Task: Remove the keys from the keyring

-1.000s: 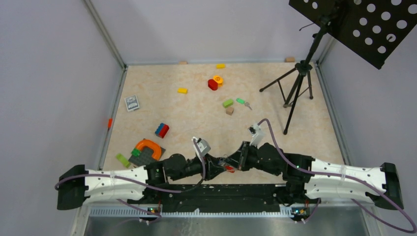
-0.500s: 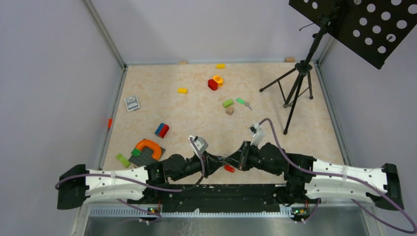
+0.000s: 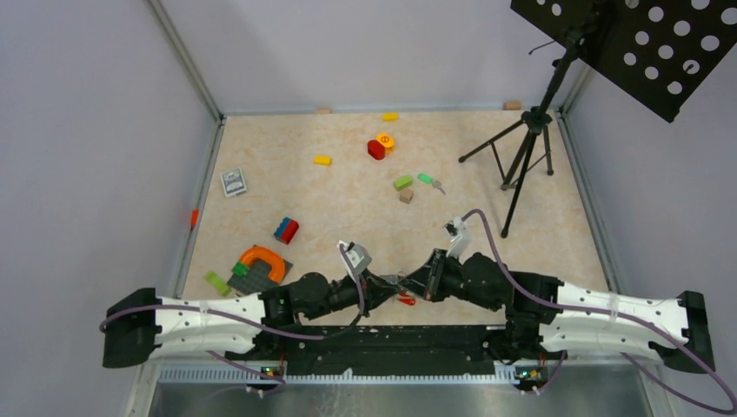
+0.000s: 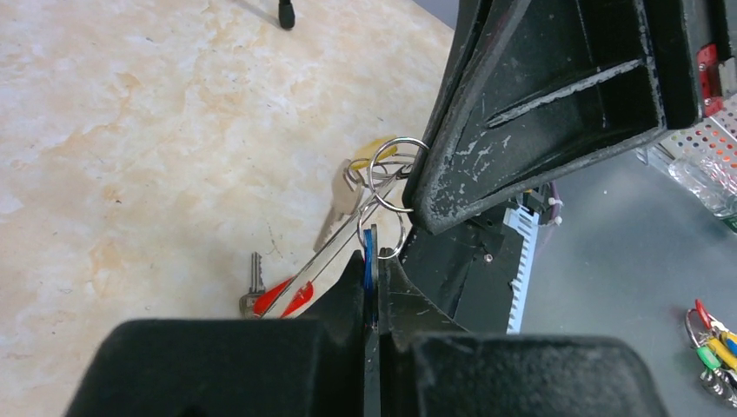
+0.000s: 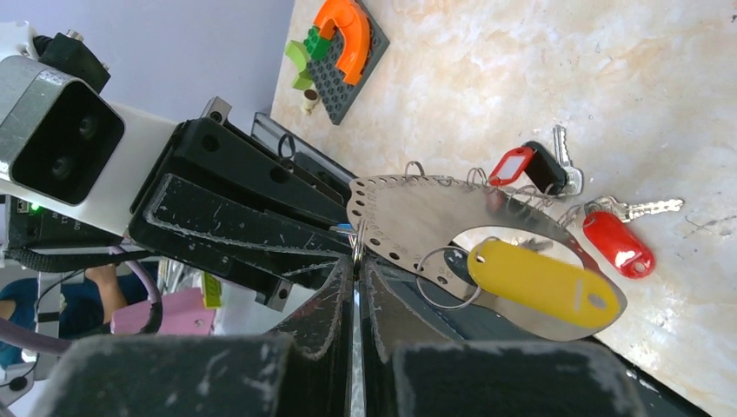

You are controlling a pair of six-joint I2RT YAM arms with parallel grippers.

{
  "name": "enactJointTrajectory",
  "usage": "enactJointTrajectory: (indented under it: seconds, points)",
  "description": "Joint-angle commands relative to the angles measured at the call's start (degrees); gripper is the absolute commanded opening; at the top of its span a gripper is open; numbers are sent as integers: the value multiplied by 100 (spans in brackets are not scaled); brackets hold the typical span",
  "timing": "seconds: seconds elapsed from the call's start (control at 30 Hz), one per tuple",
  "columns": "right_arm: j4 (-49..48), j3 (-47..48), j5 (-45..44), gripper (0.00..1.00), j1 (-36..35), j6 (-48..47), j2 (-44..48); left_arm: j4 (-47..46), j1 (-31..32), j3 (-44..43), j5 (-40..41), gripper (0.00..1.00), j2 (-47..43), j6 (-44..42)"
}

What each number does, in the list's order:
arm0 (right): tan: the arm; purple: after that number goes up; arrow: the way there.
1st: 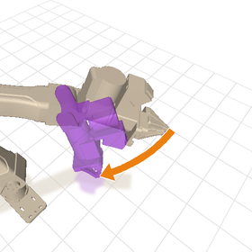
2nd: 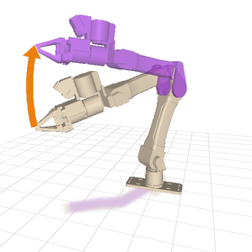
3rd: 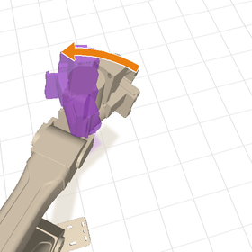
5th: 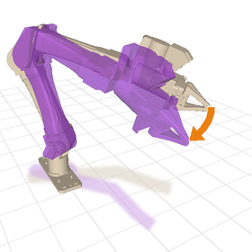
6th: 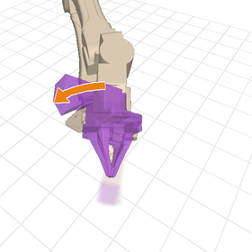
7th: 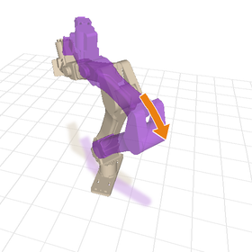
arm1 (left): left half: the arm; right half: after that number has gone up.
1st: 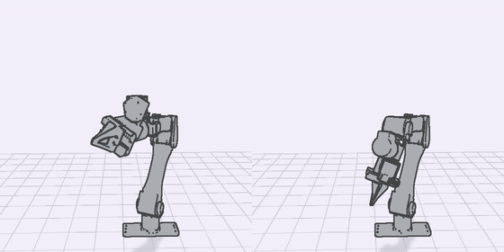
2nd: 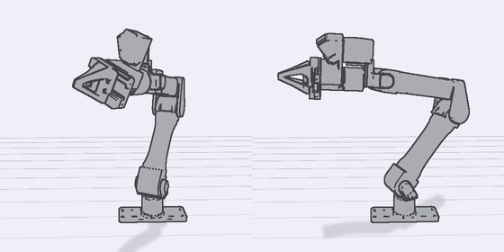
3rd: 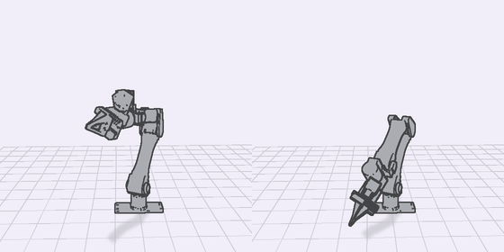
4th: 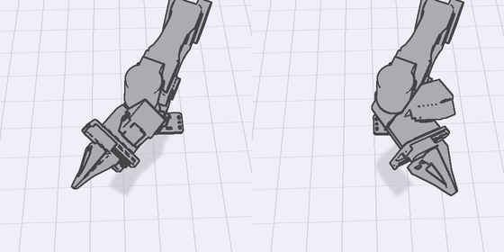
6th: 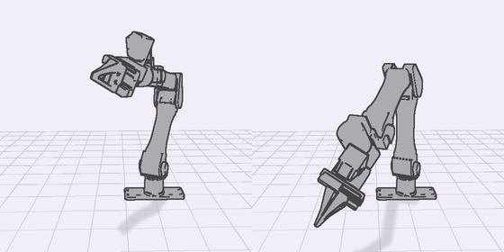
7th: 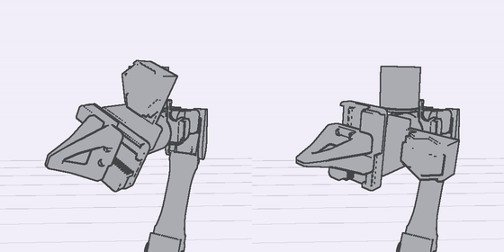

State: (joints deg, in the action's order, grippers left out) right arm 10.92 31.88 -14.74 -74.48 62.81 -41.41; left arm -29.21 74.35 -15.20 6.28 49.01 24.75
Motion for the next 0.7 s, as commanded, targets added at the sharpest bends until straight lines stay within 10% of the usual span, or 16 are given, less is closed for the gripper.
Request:
enactJointTrajectory:
  seconds: [0.0,0.2,0.67]
  points:
    - [535,275,-466,1,-62,-166,343,526,1,-275,55,0,-208,-28]
    - [1343,563,-588,48,-66,-1027,876,2089,-8,-793,88,0,-887,-358]
    - [752,27,-1014,50,-66,-1933,2180,4272,-8,-2455,-341,0,-885,-871]
